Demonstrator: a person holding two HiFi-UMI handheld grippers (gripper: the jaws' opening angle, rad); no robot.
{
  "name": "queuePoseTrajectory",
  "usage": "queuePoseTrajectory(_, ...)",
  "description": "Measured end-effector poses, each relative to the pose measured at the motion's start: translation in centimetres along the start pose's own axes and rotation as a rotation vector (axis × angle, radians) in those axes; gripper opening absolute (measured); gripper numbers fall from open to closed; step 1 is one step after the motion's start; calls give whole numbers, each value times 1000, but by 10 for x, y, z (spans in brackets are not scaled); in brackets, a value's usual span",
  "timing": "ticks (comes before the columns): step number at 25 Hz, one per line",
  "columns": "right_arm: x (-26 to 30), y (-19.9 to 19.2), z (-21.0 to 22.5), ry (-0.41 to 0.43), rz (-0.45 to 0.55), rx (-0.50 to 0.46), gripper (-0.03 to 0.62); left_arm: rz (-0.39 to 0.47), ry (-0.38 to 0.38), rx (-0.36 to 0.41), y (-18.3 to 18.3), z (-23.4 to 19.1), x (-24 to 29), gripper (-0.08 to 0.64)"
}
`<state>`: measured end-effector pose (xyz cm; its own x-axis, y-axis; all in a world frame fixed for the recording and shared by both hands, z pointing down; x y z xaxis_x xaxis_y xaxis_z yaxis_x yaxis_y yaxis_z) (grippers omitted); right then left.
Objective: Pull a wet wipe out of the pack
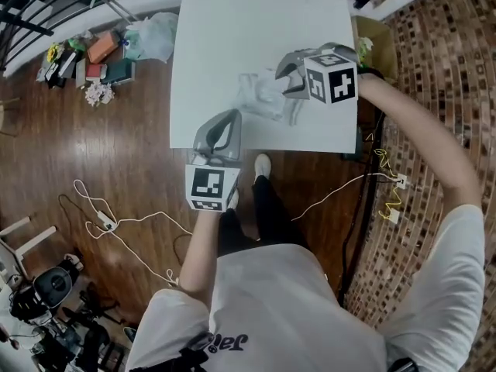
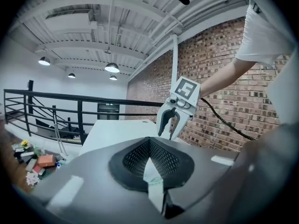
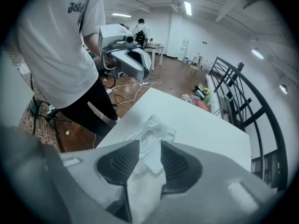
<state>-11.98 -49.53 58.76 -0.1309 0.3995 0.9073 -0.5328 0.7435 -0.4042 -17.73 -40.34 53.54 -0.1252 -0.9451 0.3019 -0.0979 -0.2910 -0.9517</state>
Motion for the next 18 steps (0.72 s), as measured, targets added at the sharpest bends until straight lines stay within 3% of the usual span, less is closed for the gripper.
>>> queuePoseTrajectory(11, 79, 2, 4, 118, -90, -66, 92, -41, 43, -23, -27, -14, -8, 15)
queuePoseTrajectory(18, 96, -2, 10, 120, -170, -92, 59, -51, 52, -43, -36, -19, -16, 15)
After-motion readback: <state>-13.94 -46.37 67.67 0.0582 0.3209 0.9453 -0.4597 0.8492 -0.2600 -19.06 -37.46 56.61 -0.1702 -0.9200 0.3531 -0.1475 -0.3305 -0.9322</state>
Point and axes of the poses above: the fingertips, and each gripper's own axes: x forward along the fingers, z to its right, y out of its top, the point moved 1 cm from there along -x, backward along the fingers, and after that the axes turned 11 degrees about y, right-handed, at the moved point
